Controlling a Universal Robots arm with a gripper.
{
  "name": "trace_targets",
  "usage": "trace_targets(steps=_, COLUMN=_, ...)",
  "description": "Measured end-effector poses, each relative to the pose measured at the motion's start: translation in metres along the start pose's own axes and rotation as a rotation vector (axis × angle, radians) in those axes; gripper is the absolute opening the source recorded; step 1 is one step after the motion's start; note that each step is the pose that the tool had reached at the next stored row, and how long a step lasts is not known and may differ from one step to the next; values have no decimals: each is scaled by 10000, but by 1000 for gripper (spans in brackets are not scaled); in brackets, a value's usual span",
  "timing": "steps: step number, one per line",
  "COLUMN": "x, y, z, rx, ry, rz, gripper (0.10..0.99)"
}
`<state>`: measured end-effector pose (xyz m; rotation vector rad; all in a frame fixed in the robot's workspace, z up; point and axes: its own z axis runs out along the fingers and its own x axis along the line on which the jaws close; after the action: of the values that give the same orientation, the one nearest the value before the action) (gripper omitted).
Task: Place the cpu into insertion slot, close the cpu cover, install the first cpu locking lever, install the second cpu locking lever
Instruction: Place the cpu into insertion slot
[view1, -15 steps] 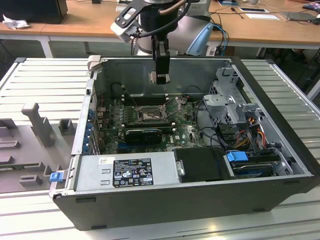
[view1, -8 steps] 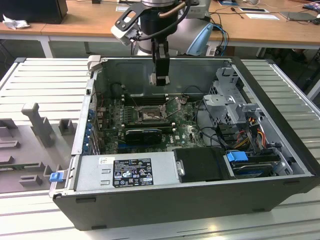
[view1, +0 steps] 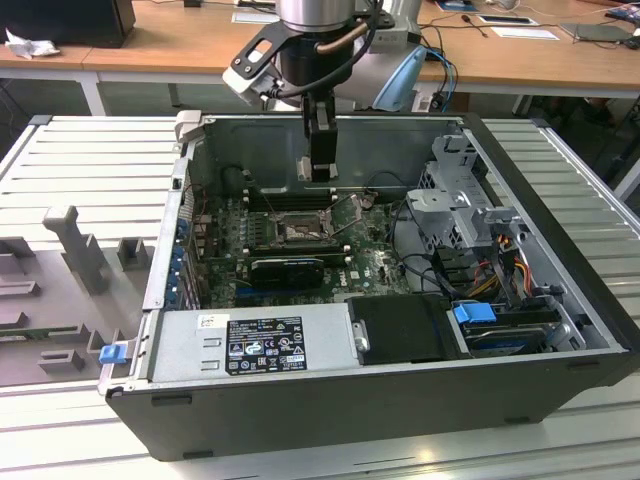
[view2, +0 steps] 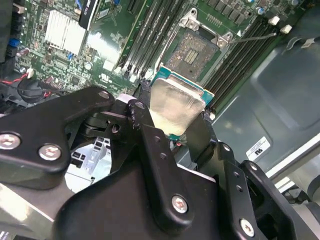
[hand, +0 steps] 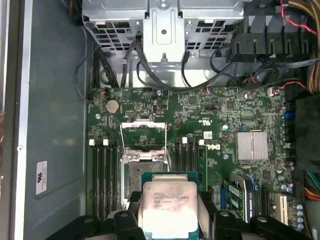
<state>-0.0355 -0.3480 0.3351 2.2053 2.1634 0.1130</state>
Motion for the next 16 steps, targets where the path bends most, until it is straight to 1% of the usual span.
trace_targets(steps=2, x=-1, y=-15, z=44, rx=-1, ry=3, rz=-21, gripper=525)
trace_targets(steps=5, x=-2, y=-43, z=117, rx=4, ry=26, rz=-285, gripper=525)
trace_targets(steps=7, x=-1, y=-51, z=159, rx=6, ry=27, rz=-314, gripper=525)
trace_targets(steps=9, x=-1, y=-56, z=216, rx=5, ry=29, rz=-319, gripper=525)
trace_targets(steps=11, x=-1, y=-58, z=238, rx=6, ry=29, rz=-321, gripper=525)
trace_targets(steps=16, x=-2, y=-61, z=260, rx=6, ry=46, rz=-318, gripper=525)
